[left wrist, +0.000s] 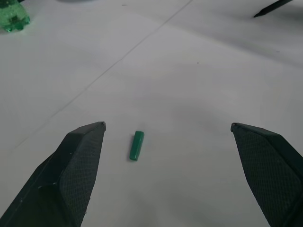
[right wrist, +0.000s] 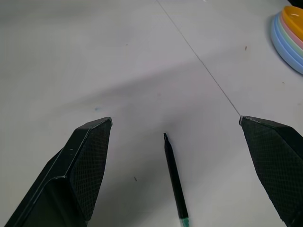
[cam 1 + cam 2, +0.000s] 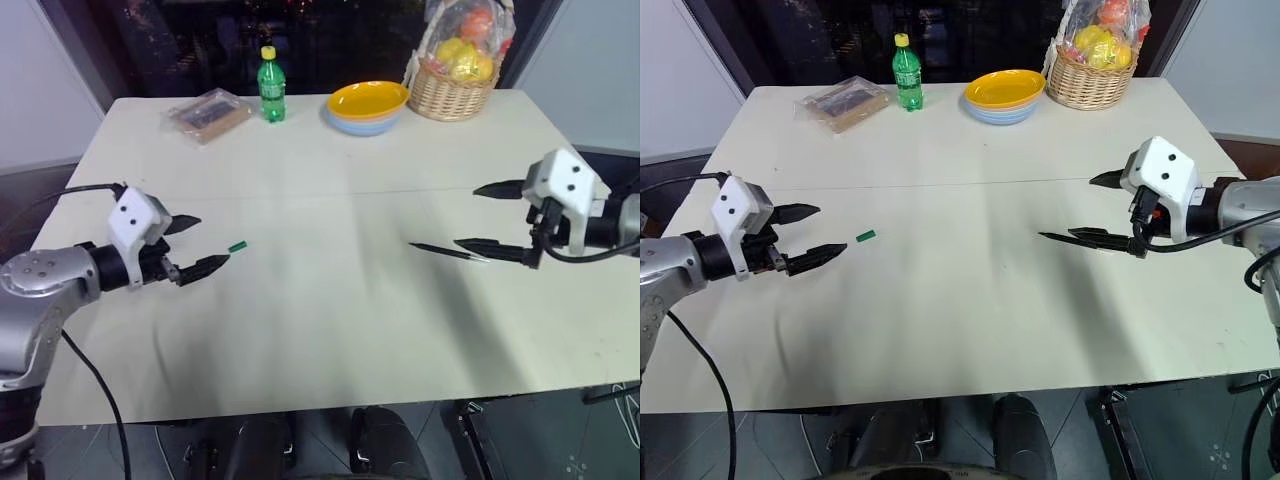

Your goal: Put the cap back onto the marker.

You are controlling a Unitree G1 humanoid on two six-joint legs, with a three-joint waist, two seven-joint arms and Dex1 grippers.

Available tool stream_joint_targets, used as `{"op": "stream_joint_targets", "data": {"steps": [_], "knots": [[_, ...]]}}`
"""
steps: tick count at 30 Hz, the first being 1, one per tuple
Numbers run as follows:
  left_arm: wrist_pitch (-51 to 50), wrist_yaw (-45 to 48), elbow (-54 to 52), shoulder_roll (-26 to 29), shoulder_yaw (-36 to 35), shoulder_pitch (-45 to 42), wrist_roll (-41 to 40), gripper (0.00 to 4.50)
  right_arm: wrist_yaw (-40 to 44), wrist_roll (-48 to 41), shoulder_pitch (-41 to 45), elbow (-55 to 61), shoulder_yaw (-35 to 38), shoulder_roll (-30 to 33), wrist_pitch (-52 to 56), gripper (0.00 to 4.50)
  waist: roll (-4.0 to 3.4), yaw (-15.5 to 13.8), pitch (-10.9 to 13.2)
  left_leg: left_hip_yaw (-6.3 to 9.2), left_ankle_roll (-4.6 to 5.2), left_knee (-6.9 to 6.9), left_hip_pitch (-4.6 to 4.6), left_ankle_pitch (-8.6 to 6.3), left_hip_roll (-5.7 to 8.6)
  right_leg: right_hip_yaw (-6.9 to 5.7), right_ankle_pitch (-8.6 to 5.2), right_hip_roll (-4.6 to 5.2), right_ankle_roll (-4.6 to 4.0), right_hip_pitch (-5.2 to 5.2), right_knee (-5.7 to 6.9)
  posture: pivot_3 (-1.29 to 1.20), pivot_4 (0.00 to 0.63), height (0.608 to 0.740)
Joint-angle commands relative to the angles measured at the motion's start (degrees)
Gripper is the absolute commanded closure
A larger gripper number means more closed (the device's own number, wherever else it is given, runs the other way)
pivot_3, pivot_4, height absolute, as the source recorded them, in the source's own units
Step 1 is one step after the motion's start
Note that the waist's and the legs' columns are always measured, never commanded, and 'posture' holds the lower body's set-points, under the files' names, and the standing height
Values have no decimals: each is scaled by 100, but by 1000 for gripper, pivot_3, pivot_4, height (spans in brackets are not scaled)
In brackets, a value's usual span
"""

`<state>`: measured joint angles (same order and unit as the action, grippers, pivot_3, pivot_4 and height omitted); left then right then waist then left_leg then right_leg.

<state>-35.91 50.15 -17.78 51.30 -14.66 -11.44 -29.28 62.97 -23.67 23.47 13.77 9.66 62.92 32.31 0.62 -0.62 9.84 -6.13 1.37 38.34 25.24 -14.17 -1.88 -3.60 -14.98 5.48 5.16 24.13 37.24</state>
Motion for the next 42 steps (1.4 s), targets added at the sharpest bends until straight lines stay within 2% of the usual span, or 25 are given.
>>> {"op": "stream_joint_targets", "data": {"steps": [1, 8, 14, 24, 32, 38, 40, 42], "knots": [[244, 175, 217, 71, -21, -171, 48, 53, -174, -199, -40, 351, 237, -93, 147, 0, 0, -3, 0, 0, 0, 0, 0, 0, 0, 0, 0, 0, 0, 0, 0, 0, 150, 740], [871, 631, 1602, -96, 567, -813, 463, 53, -589, -394, -339, 920, 318, -358, 455, 0, 0, -8, 0, -3, 0, 0, 2, 0, 0, -2, 0, 0, 0, 2, 0, 0, 150, 740], [1923, 903, 3602, -731, 874, -1749, 876, 53, -1076, -543, -722, 1463, 357, -749, 650, 0, 5, -18, 0, -2, 1, 4, 6, 1, 1, -6, 2, -2, 3, 2, 2, 0, 150, 740], [3398, 1357, 5855, -1340, 1547, -2807, 1804, 53, -1541, -732, -1104, 1953, 507, -959, 849, 0, 9, -17, -1, -7, 8, 14, 11, -3, 2, -7, 4, -3, 6, 2, 3, 0, 150, 740], [4087, 1473, 6675, -1591, 1692, -3128, 2226, 53, -1702, -830, -1213, 2049, 588, -930, 853, 0, 9, -9, -1, -5, 27, 51, 20, -15, -4, -8, 7, -3, 13, -3, 8, 0, 150, 740], [4143, 1545, 6903, -1637, 1740, -3192, 2412, 53, -1737, -812, -1198, 2017, 578, -901, 796, 0, 9, -16, -1, 0, 38, 65, 20, -22, -4, -10, 9, 2, 15, -13, 8, 0, 150, 740], [4154, 1557, 6974, -1641, 1747, -3212, 2473, 582, -1740, -810, -1198, 2013, 576, -899, 785, 0, 9, -13, -1, -1, 39, 67, 20, -23, -3, -10, 9, 4, 15, -14, 8, 0, 150, 740], [4187, 1565, 7043, -1652, 1747, -3238, 2515, 1429, -1747, -798, -1188, 2002, 562, -898, 773, 0, 9, -14, -1, 0, 40, 67, 19, -23, -3, -10, 9, 4, 16, -14, 8, 0, 150, 740]]}}
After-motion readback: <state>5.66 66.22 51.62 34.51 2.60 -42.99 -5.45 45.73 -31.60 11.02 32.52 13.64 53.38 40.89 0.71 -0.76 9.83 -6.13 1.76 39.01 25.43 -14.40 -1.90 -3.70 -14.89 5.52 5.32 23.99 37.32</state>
